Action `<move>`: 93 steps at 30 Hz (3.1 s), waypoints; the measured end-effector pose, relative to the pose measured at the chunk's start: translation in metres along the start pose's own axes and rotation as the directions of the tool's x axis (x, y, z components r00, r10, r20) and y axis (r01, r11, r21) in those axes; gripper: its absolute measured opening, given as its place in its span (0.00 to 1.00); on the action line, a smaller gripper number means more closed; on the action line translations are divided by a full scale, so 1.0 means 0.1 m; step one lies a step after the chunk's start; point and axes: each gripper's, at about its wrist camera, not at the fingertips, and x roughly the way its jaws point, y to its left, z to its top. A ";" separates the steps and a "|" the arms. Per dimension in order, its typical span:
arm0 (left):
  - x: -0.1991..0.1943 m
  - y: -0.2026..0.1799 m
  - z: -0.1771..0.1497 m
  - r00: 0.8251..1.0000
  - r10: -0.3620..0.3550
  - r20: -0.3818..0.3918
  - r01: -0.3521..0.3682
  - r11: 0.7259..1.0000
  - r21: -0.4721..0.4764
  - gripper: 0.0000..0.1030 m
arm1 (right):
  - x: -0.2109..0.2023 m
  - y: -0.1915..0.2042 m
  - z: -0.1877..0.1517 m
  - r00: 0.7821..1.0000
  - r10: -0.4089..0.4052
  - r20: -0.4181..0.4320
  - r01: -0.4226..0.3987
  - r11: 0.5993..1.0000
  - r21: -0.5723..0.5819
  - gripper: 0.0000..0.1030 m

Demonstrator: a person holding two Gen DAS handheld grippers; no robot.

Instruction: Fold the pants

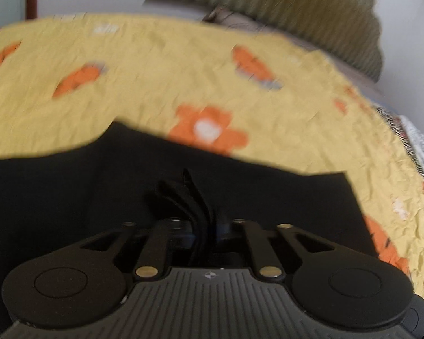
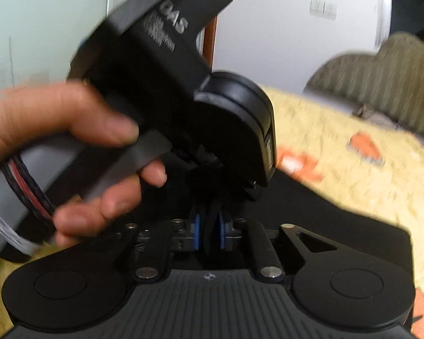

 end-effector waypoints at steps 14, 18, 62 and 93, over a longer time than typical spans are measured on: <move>-0.30 -0.03 0.11 0.999 0.018 0.030 -0.019 0.999 0.043 0.78 | -0.42 -0.94 -0.37 0.950 -0.222 -0.220 0.243 0.967 0.076 0.30; -0.34 0.18 0.00 1.000 0.015 0.019 -0.014 0.999 -0.041 0.77 | -0.70 -0.64 -0.34 0.987 -0.139 -0.085 0.149 0.982 0.118 0.30; -1.22 1.27 -0.29 0.990 0.130 0.054 -0.121 0.983 -0.140 0.82 | -0.23 -0.49 0.06 0.962 0.266 0.063 -0.272 0.921 0.279 0.62; -2.41 2.72 -0.88 0.763 0.634 0.125 -0.591 0.763 -0.262 0.98 | 0.41 2.22 0.54 0.982 0.086 0.171 0.037 0.790 -0.612 0.74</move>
